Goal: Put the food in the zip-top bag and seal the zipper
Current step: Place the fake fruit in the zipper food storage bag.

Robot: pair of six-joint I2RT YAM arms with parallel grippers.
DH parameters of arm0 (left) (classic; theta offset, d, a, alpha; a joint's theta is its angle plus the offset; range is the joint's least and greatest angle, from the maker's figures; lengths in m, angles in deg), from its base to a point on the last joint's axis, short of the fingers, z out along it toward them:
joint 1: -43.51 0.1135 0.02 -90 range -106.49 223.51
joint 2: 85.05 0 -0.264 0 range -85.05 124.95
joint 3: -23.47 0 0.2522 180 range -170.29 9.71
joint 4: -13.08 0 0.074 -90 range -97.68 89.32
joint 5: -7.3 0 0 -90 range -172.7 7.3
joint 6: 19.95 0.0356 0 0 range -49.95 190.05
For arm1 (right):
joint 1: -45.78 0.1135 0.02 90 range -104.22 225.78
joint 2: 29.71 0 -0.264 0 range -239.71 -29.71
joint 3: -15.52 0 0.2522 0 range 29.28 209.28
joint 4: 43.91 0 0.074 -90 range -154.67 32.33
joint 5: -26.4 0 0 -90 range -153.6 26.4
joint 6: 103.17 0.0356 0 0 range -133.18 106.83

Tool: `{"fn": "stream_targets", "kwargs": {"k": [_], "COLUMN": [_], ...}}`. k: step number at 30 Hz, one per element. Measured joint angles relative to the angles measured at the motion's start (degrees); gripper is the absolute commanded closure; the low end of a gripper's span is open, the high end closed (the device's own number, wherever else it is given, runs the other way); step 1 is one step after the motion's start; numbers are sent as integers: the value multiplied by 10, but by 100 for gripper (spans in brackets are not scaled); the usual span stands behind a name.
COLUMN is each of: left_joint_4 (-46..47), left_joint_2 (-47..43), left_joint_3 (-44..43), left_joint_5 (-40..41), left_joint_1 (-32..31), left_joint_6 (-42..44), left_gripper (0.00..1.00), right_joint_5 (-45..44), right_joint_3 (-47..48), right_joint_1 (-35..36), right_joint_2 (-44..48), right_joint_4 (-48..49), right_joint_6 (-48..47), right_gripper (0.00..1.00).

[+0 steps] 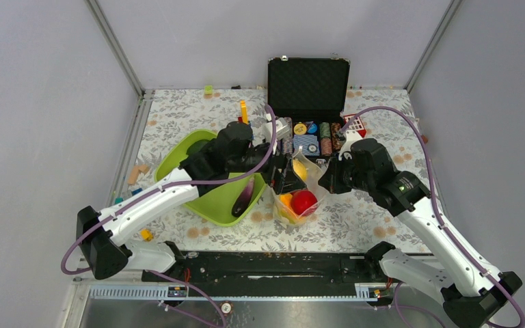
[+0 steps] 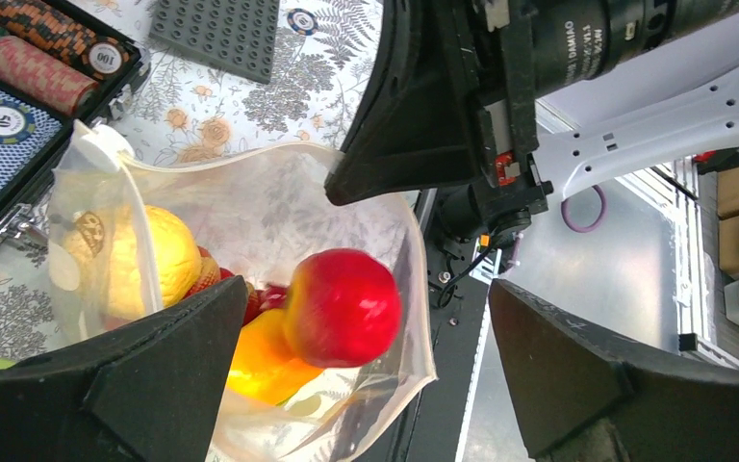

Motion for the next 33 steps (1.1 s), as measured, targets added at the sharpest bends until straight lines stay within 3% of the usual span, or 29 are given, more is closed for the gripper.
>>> {"fn": "stream_targets", "kwargs": {"k": [12,24,33], "left_joint_4": [-32,-61,-112], "left_joint_2": [1,-98,-129], "left_joint_3": [-14,34,99], "left_joint_5": [63,241,360], "left_joint_1": [0,6,105], "left_joint_6": [-1,-31,-137], "left_gripper": [1,1,1], "right_joint_5": [0,0,0], "right_joint_3": [-3,-3,-3], "right_joint_1": [0,0,0], "right_joint_2": [2,2,0], "right_joint_4": [0,0,0], "right_joint_6": [0,0,0], "right_gripper": [100,100,100]}}
